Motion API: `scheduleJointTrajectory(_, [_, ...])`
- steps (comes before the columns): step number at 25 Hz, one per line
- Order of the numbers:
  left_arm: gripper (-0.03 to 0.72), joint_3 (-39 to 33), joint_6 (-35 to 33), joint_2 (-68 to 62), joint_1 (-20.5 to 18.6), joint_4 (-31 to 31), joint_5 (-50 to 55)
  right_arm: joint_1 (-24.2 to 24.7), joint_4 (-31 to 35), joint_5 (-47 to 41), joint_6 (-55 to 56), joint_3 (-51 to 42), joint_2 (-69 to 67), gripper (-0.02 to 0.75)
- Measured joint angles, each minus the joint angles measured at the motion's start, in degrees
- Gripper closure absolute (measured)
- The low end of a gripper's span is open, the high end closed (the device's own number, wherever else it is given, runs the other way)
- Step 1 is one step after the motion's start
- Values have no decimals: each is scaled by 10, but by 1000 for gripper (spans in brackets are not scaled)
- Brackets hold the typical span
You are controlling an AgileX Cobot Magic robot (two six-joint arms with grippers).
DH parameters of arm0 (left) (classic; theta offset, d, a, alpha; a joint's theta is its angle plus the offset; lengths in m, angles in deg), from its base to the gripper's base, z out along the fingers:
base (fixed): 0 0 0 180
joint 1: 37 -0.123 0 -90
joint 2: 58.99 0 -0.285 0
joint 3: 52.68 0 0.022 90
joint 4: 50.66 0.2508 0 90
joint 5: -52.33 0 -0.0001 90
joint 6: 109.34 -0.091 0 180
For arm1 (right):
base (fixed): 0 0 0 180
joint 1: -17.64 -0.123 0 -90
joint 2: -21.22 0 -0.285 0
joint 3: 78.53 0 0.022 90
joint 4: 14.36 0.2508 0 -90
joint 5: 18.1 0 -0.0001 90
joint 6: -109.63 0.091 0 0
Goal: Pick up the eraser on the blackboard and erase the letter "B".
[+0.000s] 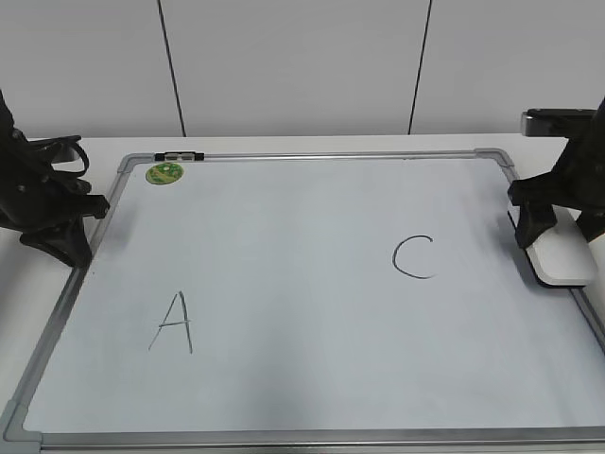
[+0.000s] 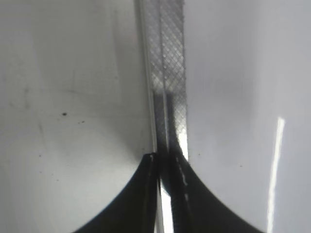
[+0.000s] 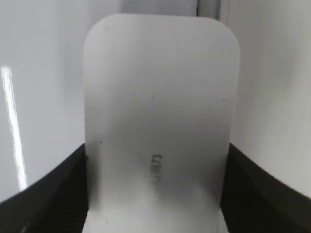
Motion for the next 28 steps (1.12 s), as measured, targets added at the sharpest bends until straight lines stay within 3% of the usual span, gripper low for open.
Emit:
scheduleJointTrajectory(13, [656, 0, 0, 0, 0, 0, 0, 0, 0, 8, -4, 40, -49, 200])
scheduleJointTrajectory(19, [655, 0, 0, 0, 0, 0, 0, 0, 0, 8, -5, 54, -54, 127])
scheduleJointTrajectory(28, [653, 0, 0, 0, 0, 0, 0, 1, 0, -36, -6, 83, -54, 115])
